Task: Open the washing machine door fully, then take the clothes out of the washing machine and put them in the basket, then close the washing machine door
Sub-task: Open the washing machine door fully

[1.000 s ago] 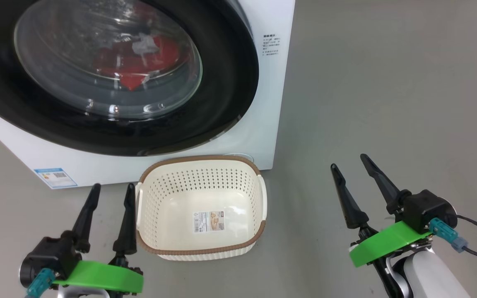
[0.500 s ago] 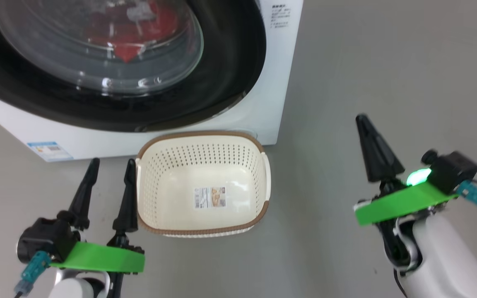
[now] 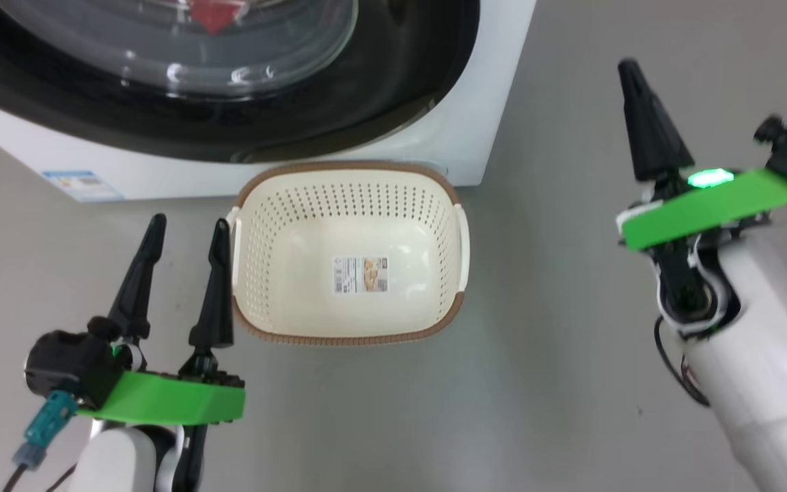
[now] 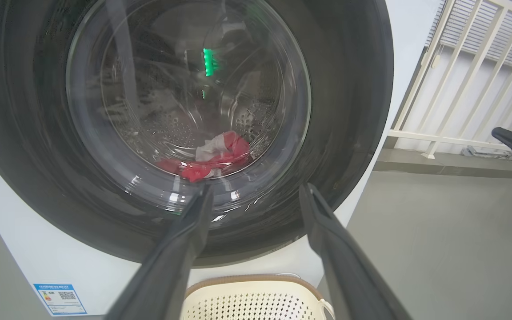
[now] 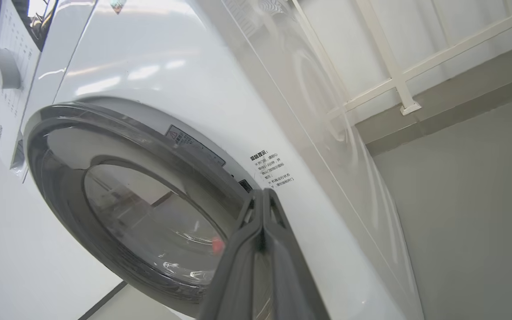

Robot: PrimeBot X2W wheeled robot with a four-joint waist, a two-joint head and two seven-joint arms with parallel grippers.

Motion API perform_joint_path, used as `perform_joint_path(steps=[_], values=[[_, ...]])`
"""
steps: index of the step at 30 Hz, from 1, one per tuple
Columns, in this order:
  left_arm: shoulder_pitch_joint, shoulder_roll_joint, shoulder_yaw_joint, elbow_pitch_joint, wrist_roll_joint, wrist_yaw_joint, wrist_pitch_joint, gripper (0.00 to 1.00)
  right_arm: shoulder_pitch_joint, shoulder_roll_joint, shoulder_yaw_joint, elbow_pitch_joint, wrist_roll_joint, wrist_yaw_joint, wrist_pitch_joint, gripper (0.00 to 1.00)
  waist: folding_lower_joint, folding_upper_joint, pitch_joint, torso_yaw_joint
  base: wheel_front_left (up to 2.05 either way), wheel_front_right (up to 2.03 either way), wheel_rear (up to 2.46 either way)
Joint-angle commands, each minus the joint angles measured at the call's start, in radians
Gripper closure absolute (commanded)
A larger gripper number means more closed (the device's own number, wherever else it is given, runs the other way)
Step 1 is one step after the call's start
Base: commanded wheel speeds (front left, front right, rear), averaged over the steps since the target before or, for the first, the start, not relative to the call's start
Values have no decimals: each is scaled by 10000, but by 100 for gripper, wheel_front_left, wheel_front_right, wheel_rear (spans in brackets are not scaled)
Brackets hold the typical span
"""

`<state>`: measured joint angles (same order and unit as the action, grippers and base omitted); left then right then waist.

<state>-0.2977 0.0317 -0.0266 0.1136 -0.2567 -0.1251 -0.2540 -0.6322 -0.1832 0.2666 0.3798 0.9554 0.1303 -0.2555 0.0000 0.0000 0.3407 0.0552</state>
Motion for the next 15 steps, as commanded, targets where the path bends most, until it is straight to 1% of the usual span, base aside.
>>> perform_joint_path(steps=[1,5,7,10,15], values=[[-271,185,272,-296,19,-53,-78,0,-341,-47,327,-157,405,4,-59,100,0,0,357,189,0,0,0],[-424,185,272,-400,-15,-51,-78,0,-1244,-489,914,131,1632,4,70,100,0,0,682,300,0,0,0],[-477,185,263,-449,-34,-51,-78,0,-1657,-607,1113,296,2191,4,230,100,0,0,821,347,0,0,0],[-565,185,223,-540,-59,-45,-78,0,-2267,-740,1305,513,3009,4,612,100,0,0,1054,439,0,0,0],[-747,185,158,-707,-78,-5,-78,0,-3190,-834,1486,541,4444,4,1631,100,0,0,1483,608,0,0,0]])
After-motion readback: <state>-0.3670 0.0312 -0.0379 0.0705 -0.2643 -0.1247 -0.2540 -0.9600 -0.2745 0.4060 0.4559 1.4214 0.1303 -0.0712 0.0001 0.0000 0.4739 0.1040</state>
